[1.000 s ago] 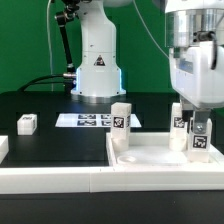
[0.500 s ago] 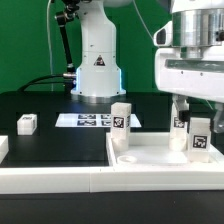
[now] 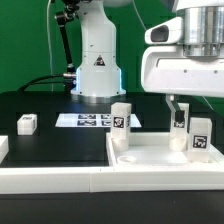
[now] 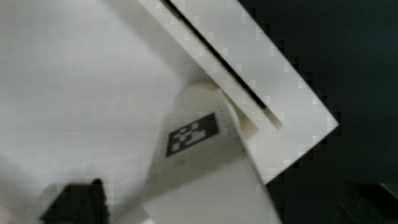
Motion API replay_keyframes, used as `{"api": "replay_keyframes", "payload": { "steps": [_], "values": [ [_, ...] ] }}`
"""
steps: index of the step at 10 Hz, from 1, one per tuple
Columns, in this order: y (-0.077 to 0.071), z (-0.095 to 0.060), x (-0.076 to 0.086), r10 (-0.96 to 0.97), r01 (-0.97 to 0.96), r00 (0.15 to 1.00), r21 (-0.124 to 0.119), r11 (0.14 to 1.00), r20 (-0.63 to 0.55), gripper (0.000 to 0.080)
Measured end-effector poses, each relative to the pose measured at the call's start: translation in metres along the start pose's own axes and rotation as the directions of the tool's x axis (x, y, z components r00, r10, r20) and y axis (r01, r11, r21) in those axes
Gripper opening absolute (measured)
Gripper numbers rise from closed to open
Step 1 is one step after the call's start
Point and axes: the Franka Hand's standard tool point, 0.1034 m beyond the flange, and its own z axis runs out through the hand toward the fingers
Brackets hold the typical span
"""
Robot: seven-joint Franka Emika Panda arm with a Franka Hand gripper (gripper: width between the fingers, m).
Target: Assemble square table
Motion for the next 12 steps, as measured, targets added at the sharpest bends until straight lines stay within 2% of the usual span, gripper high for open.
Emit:
{"api": "replay_keyframes", "payload": {
  "steps": [4, 7, 9, 10, 12],
  "values": [
    [0.0003, 0.0023, -0.0022, -0.203, 0.203, 0.979, -0.03, 0.979, -0.01, 0.0649],
    [0.0052, 0.0022, 0.0029, -0.396, 0.395, 0.918, -0.052, 0.917, -0.009, 0.0649],
    [0.0064, 0.0022, 0.0042, -0.399, 0.397, 0.917, -0.054, 0.916, -0.01, 0.0371],
    [0.0066, 0.0023, 0.0042, -0.398, 0.397, 0.917, -0.054, 0.916, -0.009, 0.0288],
    [0.0068, 0.0024, 0.0041, -0.376, 0.374, 0.927, -0.054, 0.926, -0.01, 0.0288]
  ]
}}
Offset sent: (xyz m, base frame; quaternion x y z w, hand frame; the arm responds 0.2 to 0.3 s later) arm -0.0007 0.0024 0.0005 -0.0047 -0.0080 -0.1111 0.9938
